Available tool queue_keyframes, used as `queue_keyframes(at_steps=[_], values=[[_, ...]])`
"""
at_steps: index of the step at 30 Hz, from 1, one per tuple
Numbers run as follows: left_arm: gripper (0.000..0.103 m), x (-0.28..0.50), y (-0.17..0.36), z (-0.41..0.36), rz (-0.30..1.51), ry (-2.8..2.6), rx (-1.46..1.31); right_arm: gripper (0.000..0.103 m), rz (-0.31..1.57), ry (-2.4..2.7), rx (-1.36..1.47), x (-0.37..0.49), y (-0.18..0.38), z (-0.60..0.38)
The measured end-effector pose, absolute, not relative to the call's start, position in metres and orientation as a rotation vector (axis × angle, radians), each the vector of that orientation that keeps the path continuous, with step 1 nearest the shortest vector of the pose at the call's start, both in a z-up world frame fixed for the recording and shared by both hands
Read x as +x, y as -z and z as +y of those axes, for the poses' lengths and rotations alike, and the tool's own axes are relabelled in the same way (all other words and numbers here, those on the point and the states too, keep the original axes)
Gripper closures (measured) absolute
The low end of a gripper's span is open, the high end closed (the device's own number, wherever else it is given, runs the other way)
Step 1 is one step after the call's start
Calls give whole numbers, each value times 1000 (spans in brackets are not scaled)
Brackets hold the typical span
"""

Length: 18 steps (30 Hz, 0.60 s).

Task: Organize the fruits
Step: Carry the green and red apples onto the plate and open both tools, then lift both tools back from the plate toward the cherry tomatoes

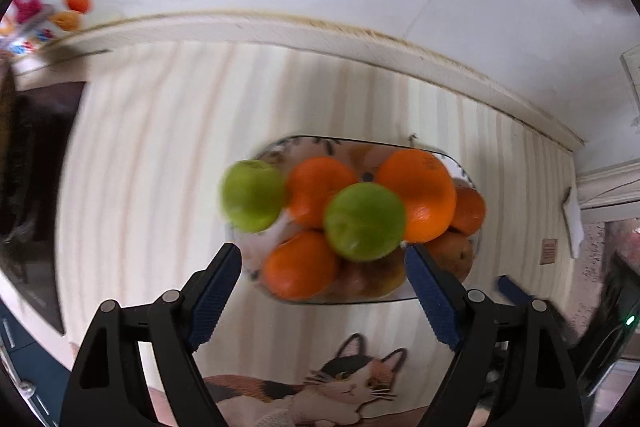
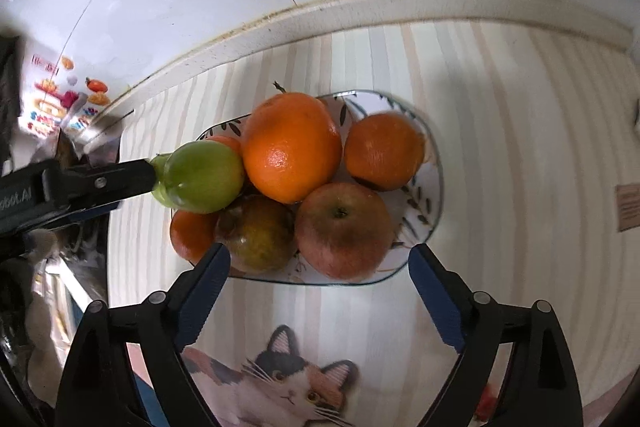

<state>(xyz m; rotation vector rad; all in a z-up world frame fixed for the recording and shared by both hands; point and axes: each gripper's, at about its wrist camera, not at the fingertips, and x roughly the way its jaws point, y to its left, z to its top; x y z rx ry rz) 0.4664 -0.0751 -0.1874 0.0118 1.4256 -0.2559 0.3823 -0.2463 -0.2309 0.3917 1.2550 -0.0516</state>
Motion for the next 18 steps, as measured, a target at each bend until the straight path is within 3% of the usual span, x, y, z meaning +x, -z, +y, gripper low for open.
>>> queue_keyframes(at_steps=[18], values=[[20,349,111,-41,1168,196,87,7,1068,73,213,294,118,-228]])
